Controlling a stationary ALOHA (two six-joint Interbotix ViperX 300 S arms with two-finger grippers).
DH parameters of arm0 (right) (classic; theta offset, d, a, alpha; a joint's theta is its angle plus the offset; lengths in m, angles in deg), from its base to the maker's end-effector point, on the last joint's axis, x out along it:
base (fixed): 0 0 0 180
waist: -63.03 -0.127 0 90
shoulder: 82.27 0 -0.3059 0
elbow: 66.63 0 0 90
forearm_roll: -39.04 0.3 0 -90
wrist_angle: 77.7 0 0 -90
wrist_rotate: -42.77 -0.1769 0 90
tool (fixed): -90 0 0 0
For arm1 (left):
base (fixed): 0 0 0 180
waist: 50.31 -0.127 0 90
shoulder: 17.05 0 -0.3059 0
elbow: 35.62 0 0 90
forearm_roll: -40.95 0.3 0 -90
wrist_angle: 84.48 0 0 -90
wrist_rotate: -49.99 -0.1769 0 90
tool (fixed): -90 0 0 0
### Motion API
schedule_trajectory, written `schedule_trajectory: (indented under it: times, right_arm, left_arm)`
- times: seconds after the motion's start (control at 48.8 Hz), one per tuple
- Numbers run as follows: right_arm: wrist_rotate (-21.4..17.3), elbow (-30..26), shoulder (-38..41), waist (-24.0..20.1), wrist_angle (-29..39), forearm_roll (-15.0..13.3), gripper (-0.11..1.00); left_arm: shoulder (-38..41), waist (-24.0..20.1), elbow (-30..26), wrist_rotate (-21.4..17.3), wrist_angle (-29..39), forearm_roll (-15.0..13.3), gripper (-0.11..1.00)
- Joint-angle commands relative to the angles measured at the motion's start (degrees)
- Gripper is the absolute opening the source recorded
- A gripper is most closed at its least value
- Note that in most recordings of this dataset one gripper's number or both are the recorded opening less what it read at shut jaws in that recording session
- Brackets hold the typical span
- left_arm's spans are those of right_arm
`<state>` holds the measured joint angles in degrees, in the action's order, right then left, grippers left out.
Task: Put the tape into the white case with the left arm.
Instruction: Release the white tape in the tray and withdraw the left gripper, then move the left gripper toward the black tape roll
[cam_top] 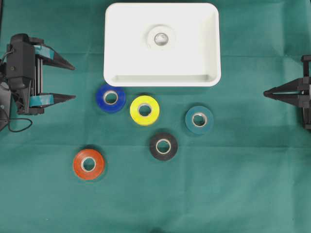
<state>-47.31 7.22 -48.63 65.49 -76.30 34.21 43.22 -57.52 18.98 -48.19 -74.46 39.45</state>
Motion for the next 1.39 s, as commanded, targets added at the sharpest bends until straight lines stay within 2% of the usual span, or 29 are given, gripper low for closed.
schedule_trajectory:
  times: [0.0,0.185,0.533,0.718,0.902,1.374]
  right_arm:
    - [-0.2,-0.6,0.3,0.1,-0.5,-0.1,-0.09]
    - [-0.2,-0.6,0.4,0.0,-0.5,-0.1,-0.09]
    - [-0.2,-0.6,0.3,0.0,-0.5,-0.1,-0.09]
    - [-0.2,-0.6,0.3,0.0,-0.6,0.0,-0.09]
    - [-0.2,-0.6,0.4,0.0,-0.5,-0.1,-0.09]
    - [-0.2,-0.6,0.4,0.1,-0.5,-0.1,-0.09]
  left_arm:
    - [-0.1,0.4,-0.5,0.0,-0.5,-0.1,0.89]
    - [0.3,2.7,-0.8,0.0,-0.5,-0.1,0.89]
    - [0.5,10.6,-0.5,0.1,-0.2,-0.1,0.89]
    - [0.5,13.1,-0.4,0.9,0.1,-0.1,0.88]
    - [0.4,14.9,0.0,1.3,1.4,-0.1,0.88]
    - [1.4,15.3,-0.2,1.4,0.0,-0.1,0.88]
